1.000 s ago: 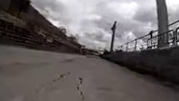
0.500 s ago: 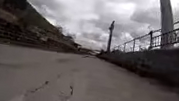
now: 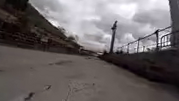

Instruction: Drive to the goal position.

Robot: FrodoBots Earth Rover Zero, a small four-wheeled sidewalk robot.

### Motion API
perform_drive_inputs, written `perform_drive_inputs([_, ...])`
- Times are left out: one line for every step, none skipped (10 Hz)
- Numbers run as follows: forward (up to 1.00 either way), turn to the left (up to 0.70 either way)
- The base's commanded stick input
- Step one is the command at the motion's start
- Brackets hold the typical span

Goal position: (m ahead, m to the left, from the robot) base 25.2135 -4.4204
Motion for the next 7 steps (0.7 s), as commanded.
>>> perform_drive_inputs([1.0, 0.0])
perform_drive_inputs([1.0, 0.0])
perform_drive_inputs([1.0, 0.0])
perform_drive_inputs([1.0, 0.0])
perform_drive_inputs([1.0, 0.0])
perform_drive_inputs([1.0, 0.0])
perform_drive_inputs([1.0, 0.0])
